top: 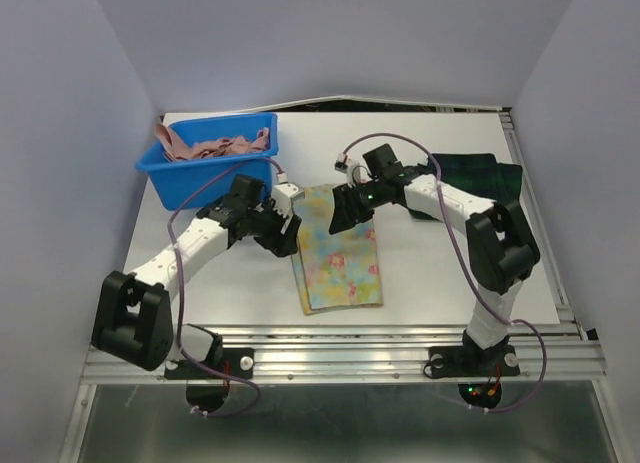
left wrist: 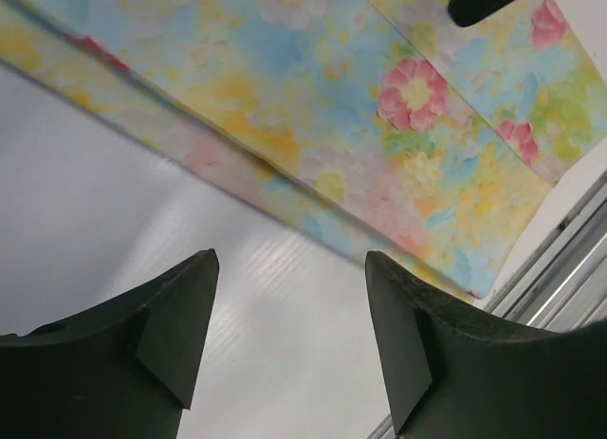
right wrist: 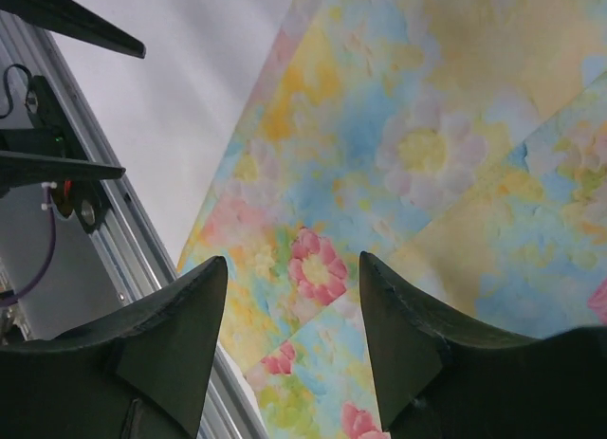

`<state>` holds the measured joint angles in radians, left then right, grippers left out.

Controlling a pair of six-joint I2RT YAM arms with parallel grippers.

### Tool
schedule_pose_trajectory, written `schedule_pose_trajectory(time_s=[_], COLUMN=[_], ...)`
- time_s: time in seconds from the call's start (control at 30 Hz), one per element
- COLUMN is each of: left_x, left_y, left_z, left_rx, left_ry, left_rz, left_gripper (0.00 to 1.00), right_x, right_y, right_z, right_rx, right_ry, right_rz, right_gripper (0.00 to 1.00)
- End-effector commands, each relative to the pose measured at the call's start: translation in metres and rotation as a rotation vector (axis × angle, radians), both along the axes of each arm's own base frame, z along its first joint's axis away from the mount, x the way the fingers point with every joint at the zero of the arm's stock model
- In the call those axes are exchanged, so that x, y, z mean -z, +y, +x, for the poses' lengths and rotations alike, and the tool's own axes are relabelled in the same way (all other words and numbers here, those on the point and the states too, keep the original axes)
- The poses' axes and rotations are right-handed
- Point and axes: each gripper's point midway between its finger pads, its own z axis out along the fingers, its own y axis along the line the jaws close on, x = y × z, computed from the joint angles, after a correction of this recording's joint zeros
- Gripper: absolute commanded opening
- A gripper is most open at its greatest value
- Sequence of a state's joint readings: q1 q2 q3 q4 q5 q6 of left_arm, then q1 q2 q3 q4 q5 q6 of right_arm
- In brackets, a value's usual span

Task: Fold and stack the skirts
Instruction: Fold the skirt

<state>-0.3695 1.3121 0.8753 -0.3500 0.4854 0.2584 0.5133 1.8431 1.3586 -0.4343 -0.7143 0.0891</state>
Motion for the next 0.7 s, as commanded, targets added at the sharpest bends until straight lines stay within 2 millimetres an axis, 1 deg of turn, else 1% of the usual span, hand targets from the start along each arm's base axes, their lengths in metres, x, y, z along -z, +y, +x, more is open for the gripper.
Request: schedule_pose_trajectory(time_s=[0.0,0.03,0.07,0.1,0.17,0.2,0.27,0.3,0.33,0.37,0.4,0.47,0.5,0.57,0.6,0.63,0.67], left_x=[0.003,0.006,0.010,0.022,0.029,0.036,0.037,0.041,0.037,0.036,0.038,0.035,0.042,0.041,0.048,0.047,0.054], left_y=[-0.008,-0.012,-0.005,-0.004,-0.005,0.002,0.010,0.015,0.022,0.024,0.029,0.024,0.024,0.019,0.018,0.016,0.015], left_z=[0.017,0.015,0.019,0.016,0.013,0.016,0.022,0.023,0.030,0.031,0.029,0.022,0.011,0.004,-0.007,-0.008,-0.010], left_rx=[0.075,0.084,0.050,0.043,0.051,0.020,-0.003,-0.018,-0.037,-0.039,-0.049,-0.013,-0.008,0.033,0.034,0.044,0.043], left_ry=[0.002,0.053,0.098,0.174,0.245,0.279,0.298,0.320,0.324,0.337,0.393,0.455,0.541,0.596,0.688,0.712,0.753], left_rz=[0.042,0.000,-0.024,-0.039,-0.076,-0.087,-0.121,-0.123,-0.152,-0.168,-0.191,-0.264,-0.285,-0.349,-0.367,-0.409,-0.434], left_gripper=[0.71,0.70,0.68,0.64,0.61,0.61,0.61,0.61,0.61,0.61,0.61,0.60,0.59,0.59,0.57,0.56,0.56], right_x=[0.010,0.010,0.011,0.011,0.010,0.009,0.008,0.009,0.009,0.008,0.008,0.008,0.008,0.008,0.007,0.006,0.004], right_y=[0.004,0.004,0.002,0.003,0.004,0.004,0.001,0.001,0.000,0.000,0.001,0.001,0.001,0.002,0.003,0.003,0.004], right_z=[-0.005,-0.005,-0.001,0.001,0.001,0.002,0.005,0.005,0.005,0.005,0.005,0.007,0.008,0.010,0.012,0.012,0.014], right_rx=[-0.036,-0.032,-0.018,-0.014,-0.014,-0.012,0.000,0.000,0.001,0.000,0.002,0.005,0.006,0.009,0.011,0.009,0.011], right_ry=[0.025,0.030,0.035,0.035,0.041,0.040,0.040,0.040,0.041,0.039,0.039,0.035,0.037,0.043,0.042,0.039,0.040], right_rz=[0.007,0.007,0.005,0.003,0.009,0.009,0.009,0.007,0.007,0.007,0.006,0.005,0.003,0.000,0.000,0.000,-0.001], right_gripper=[0.63,0.63,0.62,0.62,0.62,0.62,0.62,0.62,0.62,0.62,0.62,0.62,0.63,0.63,0.63,0.64,0.64])
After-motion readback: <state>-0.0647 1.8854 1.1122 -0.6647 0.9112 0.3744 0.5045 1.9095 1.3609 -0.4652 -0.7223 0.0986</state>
